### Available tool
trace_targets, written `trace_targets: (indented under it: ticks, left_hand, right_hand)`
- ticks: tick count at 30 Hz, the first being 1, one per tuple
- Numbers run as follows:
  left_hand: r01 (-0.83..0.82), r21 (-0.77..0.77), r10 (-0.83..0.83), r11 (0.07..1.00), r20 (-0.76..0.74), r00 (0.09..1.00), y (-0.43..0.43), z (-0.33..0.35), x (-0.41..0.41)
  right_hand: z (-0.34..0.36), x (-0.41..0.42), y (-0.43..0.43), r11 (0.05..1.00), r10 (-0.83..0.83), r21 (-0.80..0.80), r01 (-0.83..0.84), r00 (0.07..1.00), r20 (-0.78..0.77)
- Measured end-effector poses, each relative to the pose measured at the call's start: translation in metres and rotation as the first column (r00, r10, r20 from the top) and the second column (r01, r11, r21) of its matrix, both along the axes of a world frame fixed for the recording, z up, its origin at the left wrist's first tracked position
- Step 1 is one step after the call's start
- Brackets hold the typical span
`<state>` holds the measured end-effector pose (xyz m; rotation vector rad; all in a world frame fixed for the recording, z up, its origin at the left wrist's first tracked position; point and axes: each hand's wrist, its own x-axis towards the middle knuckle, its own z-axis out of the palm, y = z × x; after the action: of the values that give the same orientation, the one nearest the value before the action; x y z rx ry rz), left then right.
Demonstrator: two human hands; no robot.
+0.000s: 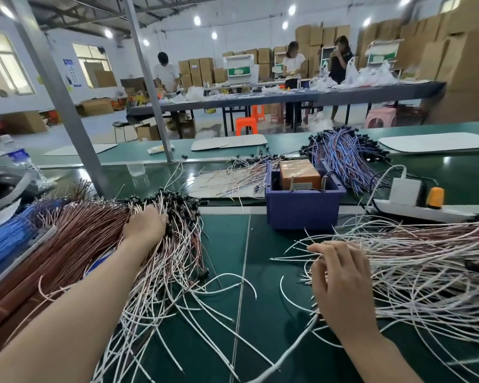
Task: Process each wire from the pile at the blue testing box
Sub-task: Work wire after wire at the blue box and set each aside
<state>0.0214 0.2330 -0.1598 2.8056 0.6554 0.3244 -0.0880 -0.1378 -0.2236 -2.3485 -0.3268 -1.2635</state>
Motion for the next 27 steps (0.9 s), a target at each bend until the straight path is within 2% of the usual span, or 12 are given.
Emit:
trace_targets:
  ticks: [7,11,13,16,18,19,20,21,23,24,25,27]
  left_hand:
    - [-0.081,-0.116,0.079,0.99,-0.027,0.997,0.003,0.01,0.01]
    - [-0.102,-0.37,0.198,0.924,0.232,0.952,-0.002,0.022,0.007]
    - [0.006,-0.434,0.193,0.901,0.412,0.89,-0.015,0.037,0.001]
    - [0.366,-0.395,-0.011,0.843,0.667,0.745,-0.056,0.066,-0.021]
    - [0.569,-0.255,-0.217,0.782,0.744,0.632,-0.094,0.078,-0.045]
    - [0.659,-0.189,-0.33,0.728,0.746,0.578,-0.114,0.076,-0.057]
    - [0.735,-0.125,-0.455,0.666,0.713,0.534,-0.134,0.07,-0.069]
    - [0.786,-0.037,-0.592,0.617,0.636,0.495,-0.153,0.061,-0.081]
    - [0.818,0.167,-0.806,0.55,0.361,0.469,-0.184,0.037,-0.099]
    - [0.825,0.205,-0.845,0.526,0.24,0.479,-0.193,0.024,-0.103]
    - [0.835,0.181,-0.853,0.52,0.172,0.493,-0.198,0.014,-0.104]
    - [0.835,0.091,-0.837,0.543,0.138,0.53,-0.198,0.002,-0.101]
  right_hand:
    - [0.0,0.002,0.001,1.0,-0.005,0.0,0.005,1.0,-0.017]
    - [0.0,0.0,0.001,0.999,-0.021,0.023,0.022,0.999,-0.036]
    - [0.002,0.0,0.0,0.998,-0.061,0.027,0.062,0.998,-0.03]
    - [0.01,-0.001,0.001,0.996,-0.075,0.049,0.076,0.997,-0.028]
    - [0.024,-0.002,0.004,0.965,0.075,0.259,-0.041,0.99,-0.12]
    - [0.033,-0.001,0.006,0.874,0.232,0.468,-0.13,0.958,-0.167]
    - [0.045,0.0,0.008,0.682,0.424,0.705,-0.196,0.891,-0.162]
    - [0.057,0.003,0.009,0.386,0.593,0.896,-0.22,0.803,-0.058]
    - [0.077,0.008,0.0,-0.202,0.685,0.963,-0.179,0.677,0.269]
    - [0.084,0.009,-0.009,-0.365,0.653,0.916,-0.165,0.656,0.378]
    - [0.088,0.008,-0.017,-0.436,0.626,0.885,-0.162,0.652,0.428]
    - [0.088,0.003,-0.032,-0.388,0.625,0.906,-0.17,0.674,0.394]
